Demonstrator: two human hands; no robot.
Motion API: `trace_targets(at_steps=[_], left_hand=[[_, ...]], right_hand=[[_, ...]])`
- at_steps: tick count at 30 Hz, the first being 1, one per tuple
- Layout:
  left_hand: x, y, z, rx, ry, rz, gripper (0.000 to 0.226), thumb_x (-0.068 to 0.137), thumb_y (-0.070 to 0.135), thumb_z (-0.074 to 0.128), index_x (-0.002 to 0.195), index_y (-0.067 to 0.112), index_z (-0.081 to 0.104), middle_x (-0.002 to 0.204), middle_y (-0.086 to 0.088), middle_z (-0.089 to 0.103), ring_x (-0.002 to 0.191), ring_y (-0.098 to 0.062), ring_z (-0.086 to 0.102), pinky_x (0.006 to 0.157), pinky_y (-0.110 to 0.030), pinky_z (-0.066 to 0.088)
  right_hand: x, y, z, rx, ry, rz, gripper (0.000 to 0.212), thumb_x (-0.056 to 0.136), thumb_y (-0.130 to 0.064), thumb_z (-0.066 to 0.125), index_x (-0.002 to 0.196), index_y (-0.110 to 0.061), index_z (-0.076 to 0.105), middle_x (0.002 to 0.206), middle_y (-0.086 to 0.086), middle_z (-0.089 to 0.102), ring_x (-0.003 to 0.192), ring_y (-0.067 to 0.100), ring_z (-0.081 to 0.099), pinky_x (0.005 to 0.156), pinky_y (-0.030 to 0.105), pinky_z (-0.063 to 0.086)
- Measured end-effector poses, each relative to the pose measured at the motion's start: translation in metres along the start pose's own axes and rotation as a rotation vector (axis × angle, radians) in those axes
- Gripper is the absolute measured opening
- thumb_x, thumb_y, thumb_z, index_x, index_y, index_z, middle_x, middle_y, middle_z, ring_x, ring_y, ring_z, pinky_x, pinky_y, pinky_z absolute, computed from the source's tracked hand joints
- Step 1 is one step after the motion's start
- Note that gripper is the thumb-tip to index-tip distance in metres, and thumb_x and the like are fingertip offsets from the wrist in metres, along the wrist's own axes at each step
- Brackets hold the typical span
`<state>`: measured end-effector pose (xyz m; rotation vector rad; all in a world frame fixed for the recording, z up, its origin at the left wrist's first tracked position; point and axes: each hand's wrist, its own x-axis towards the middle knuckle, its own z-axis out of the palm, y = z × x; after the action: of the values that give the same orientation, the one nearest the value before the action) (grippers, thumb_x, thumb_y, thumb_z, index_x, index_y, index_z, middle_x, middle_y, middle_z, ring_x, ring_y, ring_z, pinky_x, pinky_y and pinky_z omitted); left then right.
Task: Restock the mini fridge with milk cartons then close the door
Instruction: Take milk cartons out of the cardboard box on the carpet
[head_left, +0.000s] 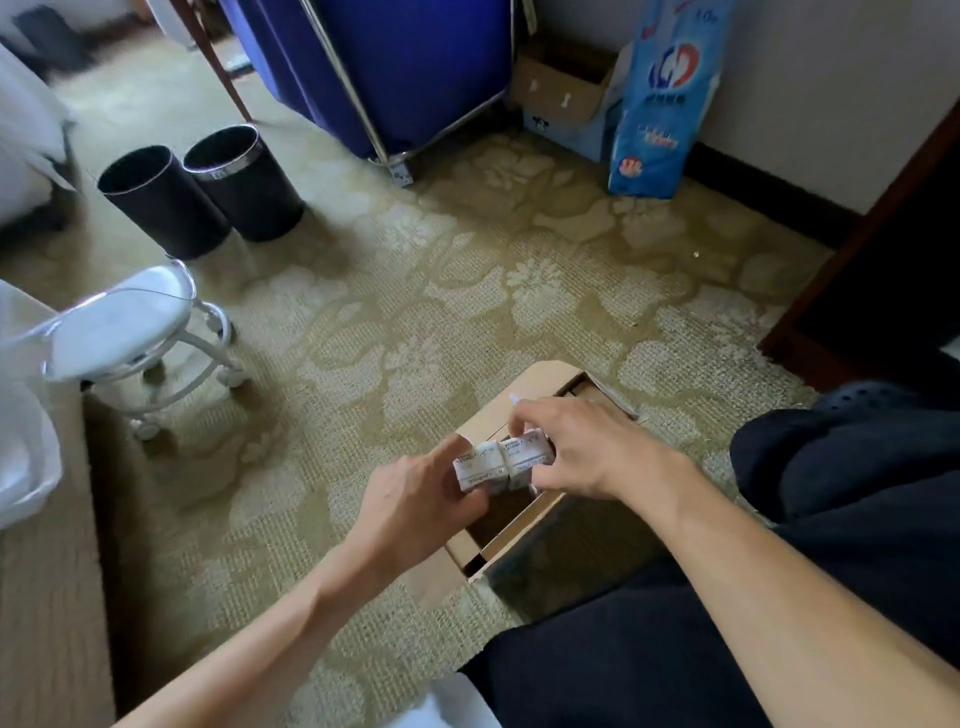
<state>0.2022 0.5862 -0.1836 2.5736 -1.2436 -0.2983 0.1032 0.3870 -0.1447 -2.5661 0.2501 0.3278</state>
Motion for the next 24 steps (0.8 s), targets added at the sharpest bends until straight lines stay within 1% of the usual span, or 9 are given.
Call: trace_targets(at_steps=[3, 5, 7, 9, 12, 14, 18, 22, 24], left_hand=[[0.015, 0.028, -0.016, -0.022, 0.04, 0.113, 0.049, 0.079, 0.071, 0.038, 0.108, 0.035, 0.055, 0.071, 0.015, 0.063, 0.054, -0.002, 0.057, 0.047, -0.018, 0.045], [0.028, 0.053, -0.026, -0.05, 0.068, 0.194, 0.047, 0.082, 0.07, 0.042, 0.109, 0.035, 0.058, 0.071, 0.02, 0.06, 0.052, 0.004, 0.053, 0.045, -0.011, 0.038], [0.044, 0.079, -0.036, -0.068, 0.084, 0.257, 0.04, 0.084, 0.062, 0.051, 0.111, 0.034, 0.06, 0.073, 0.023, 0.057, 0.055, 0.006, 0.054, 0.045, -0.009, 0.039], [0.06, 0.107, -0.045, -0.086, 0.095, 0.323, 0.034, 0.087, 0.057, 0.057, 0.113, 0.036, 0.059, 0.078, 0.022, 0.063, 0.061, 0.005, 0.059, 0.047, -0.013, 0.048], [0.084, 0.149, -0.06, -0.124, 0.1, 0.418, 0.038, 0.085, 0.062, 0.054, 0.113, 0.036, 0.058, 0.084, 0.02, 0.068, 0.064, 0.003, 0.062, 0.053, -0.024, 0.056], [0.099, 0.177, -0.069, -0.142, 0.118, 0.494, 0.04, 0.082, 0.064, 0.049, 0.11, 0.037, 0.056, 0.084, 0.019, 0.068, 0.063, 0.003, 0.063, 0.054, -0.028, 0.057], [0.127, 0.23, -0.077, -0.196, 0.115, 0.634, 0.023, 0.085, 0.052, 0.062, 0.098, 0.036, 0.055, 0.082, 0.019, 0.067, 0.066, 0.0, 0.063, 0.056, -0.033, 0.056], [0.155, 0.286, -0.073, -0.221, 0.084, 0.757, 0.023, 0.085, 0.049, 0.064, 0.099, 0.034, 0.055, 0.088, 0.016, 0.071, 0.071, -0.003, 0.066, 0.06, -0.034, 0.057], [0.17, 0.315, -0.067, -0.22, 0.067, 0.817, 0.023, 0.084, 0.048, 0.063, 0.098, 0.032, 0.054, 0.089, 0.014, 0.071, 0.072, -0.007, 0.067, 0.061, -0.035, 0.057]], right_hand=[[-0.027, 0.013, -0.024, -0.001, 0.086, 0.032, 0.038, 0.083, -0.026, 0.069, 0.115, -0.032, 0.05, 0.102, -0.01, 0.055, 0.085, 0.017, 0.057, 0.072, 0.038, 0.05], [-0.048, 0.024, -0.042, 0.006, 0.145, 0.054, 0.036, 0.082, -0.025, 0.068, 0.112, -0.034, 0.049, 0.097, -0.014, 0.052, 0.082, 0.015, 0.058, 0.07, 0.038, 0.053], [-0.071, 0.037, -0.063, -0.01, 0.218, 0.078, 0.035, 0.082, -0.026, 0.067, 0.11, -0.036, 0.048, 0.092, -0.016, 0.05, 0.079, 0.013, 0.056, 0.065, 0.033, 0.048], [-0.095, 0.049, -0.085, -0.049, 0.301, 0.111, 0.032, 0.082, -0.028, 0.066, 0.108, -0.037, 0.049, 0.089, -0.016, 0.05, 0.076, 0.009, 0.053, 0.063, 0.03, 0.04], [-0.13, 0.063, -0.117, -0.086, 0.417, 0.15, 0.028, 0.082, -0.03, 0.066, 0.106, -0.037, 0.052, 0.087, -0.016, 0.051, 0.074, 0.008, 0.05, 0.067, 0.033, 0.044], [-0.15, 0.074, -0.135, -0.103, 0.486, 0.183, 0.028, 0.081, -0.032, 0.067, 0.105, -0.036, 0.054, 0.087, -0.017, 0.052, 0.076, 0.008, 0.052, 0.07, 0.034, 0.048], [-0.184, 0.102, -0.159, -0.138, 0.612, 0.236, 0.032, 0.075, -0.035, 0.069, 0.103, -0.035, 0.055, 0.092, -0.018, 0.06, 0.082, 0.011, 0.059, 0.073, 0.038, 0.052], [-0.222, 0.132, -0.172, -0.214, 0.711, 0.32, 0.032, 0.079, -0.032, 0.071, 0.108, -0.03, 0.058, 0.1, -0.015, 0.063, 0.083, 0.013, 0.06, 0.07, 0.032, 0.05], [-0.241, 0.15, -0.172, -0.239, 0.785, 0.342, 0.032, 0.081, -0.031, 0.072, 0.11, -0.029, 0.058, 0.102, -0.014, 0.064, 0.081, 0.016, 0.062, 0.066, 0.036, 0.052]])
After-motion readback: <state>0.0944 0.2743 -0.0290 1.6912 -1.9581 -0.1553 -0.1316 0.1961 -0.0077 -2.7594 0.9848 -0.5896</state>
